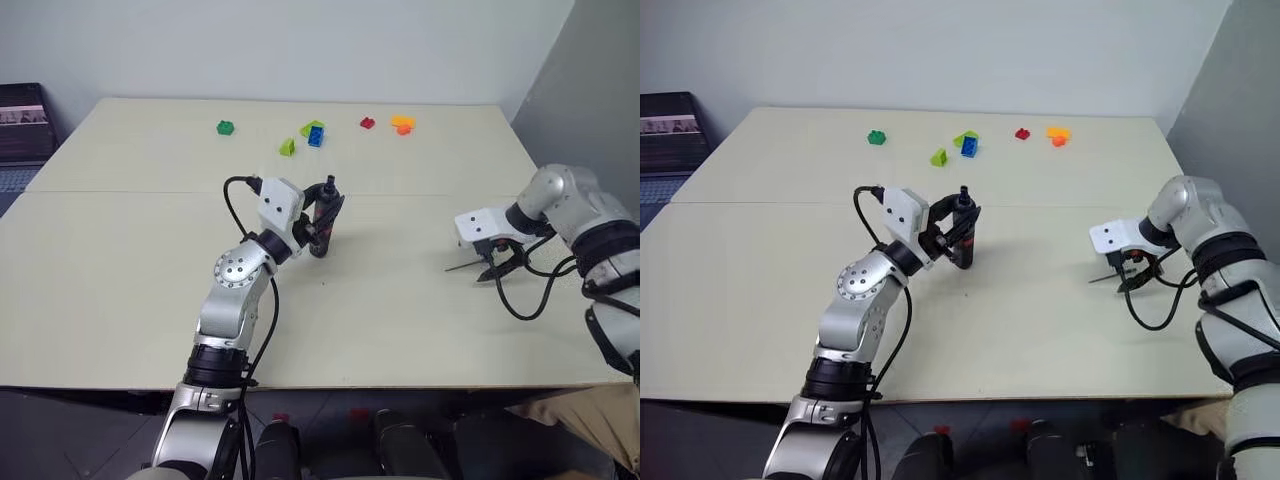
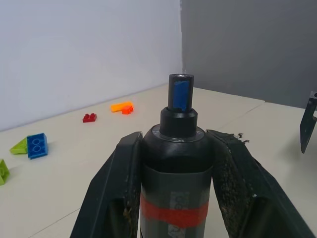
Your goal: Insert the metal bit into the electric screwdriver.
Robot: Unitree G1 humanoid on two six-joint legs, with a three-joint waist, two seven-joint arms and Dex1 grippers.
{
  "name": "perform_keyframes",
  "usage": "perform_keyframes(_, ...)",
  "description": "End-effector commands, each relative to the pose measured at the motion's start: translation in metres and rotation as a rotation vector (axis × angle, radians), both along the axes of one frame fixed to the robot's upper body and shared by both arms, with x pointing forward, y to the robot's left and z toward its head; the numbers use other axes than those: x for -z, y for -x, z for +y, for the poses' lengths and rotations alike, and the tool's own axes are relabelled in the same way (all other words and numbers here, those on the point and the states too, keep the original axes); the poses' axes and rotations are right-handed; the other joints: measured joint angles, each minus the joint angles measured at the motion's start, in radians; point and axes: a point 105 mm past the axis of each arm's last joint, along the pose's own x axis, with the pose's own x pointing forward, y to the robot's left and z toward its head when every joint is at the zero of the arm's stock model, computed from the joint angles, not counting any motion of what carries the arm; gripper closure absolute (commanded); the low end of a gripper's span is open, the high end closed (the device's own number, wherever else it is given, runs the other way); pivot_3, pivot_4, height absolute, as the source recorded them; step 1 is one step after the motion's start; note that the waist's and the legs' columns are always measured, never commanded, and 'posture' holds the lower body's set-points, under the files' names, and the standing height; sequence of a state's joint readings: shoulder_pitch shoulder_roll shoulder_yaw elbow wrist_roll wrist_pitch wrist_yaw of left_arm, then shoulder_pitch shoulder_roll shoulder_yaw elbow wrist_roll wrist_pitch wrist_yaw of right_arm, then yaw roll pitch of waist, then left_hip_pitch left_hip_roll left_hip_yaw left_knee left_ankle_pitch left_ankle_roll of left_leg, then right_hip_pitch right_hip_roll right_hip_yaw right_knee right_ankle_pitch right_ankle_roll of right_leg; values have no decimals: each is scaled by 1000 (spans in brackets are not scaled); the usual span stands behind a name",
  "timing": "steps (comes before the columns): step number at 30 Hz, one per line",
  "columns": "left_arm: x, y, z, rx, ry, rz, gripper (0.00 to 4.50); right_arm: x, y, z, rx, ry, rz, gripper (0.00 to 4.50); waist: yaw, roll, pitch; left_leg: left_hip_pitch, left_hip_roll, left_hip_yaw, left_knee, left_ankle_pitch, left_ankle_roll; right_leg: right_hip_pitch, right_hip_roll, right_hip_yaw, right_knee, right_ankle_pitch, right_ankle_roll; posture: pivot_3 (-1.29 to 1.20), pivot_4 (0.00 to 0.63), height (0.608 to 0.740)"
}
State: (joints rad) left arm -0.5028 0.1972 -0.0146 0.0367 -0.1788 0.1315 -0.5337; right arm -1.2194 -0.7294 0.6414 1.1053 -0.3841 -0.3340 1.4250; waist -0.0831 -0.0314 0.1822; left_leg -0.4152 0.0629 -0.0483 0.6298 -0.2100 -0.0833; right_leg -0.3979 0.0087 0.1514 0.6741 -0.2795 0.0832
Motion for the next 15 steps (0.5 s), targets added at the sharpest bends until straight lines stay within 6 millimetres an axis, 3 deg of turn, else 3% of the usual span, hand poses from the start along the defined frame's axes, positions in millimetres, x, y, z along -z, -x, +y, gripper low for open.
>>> perform_keyframes(1, -12, 3, 4, -18, -1, -46, 2856, -5, -5, -5, 12, 27, -30, 0, 0, 0, 0, 0, 0, 0, 0, 0, 0, 0, 0, 0, 0, 0, 0, 0, 150, 740)
perform_keyframes(7, -12, 4, 8, -37, -2, -50, 2856, 3, -10, -2, 33, 36, -48, 0, -4, 1, 1, 1, 0, 0, 0, 0, 0, 0, 0, 0, 2, 0, 0, 0, 150, 740)
perform_keyframes(15, -13, 4, 10, -50, -6, -52, 2857, 11, -13, 4, 55, 22, -50, 1960, -12, 1, 1, 4, 0, 0, 1, 1, -1, 3, 0, 0, 3, 0, 0, 0, 150, 740)
